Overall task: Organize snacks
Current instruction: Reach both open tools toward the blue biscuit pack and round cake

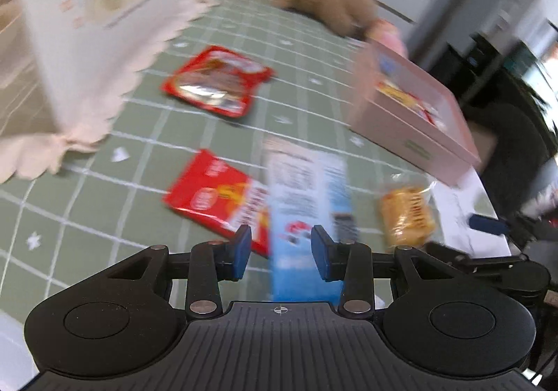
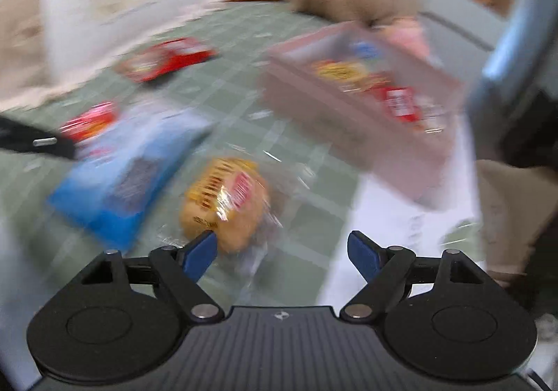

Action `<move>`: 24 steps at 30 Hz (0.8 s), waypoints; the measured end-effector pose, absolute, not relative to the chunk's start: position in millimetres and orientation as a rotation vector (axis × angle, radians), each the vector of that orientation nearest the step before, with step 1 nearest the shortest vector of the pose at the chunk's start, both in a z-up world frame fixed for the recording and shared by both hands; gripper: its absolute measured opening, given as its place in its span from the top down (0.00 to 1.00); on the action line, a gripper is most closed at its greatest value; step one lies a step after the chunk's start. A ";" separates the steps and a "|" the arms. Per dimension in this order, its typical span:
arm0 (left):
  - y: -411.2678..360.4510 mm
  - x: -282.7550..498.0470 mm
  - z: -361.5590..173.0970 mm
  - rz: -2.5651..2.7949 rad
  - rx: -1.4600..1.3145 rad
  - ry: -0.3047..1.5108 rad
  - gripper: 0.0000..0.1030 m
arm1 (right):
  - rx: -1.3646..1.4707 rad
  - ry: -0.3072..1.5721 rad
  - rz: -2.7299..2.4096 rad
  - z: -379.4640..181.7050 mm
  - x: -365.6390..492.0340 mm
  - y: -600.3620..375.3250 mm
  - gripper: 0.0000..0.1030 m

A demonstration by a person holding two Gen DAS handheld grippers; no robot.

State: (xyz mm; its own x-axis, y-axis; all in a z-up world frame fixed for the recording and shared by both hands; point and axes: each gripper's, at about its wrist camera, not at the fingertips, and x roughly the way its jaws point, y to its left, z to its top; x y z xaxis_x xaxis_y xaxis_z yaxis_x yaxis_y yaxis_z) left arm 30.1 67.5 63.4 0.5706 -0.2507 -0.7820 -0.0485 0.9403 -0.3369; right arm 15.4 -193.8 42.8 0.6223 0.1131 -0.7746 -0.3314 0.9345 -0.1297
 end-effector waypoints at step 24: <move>117.6 47.1 37.2 -0.020 -0.654 1.065 0.59 | -0.150 0.881 0.503 47.1 8.5 -152.3 0.20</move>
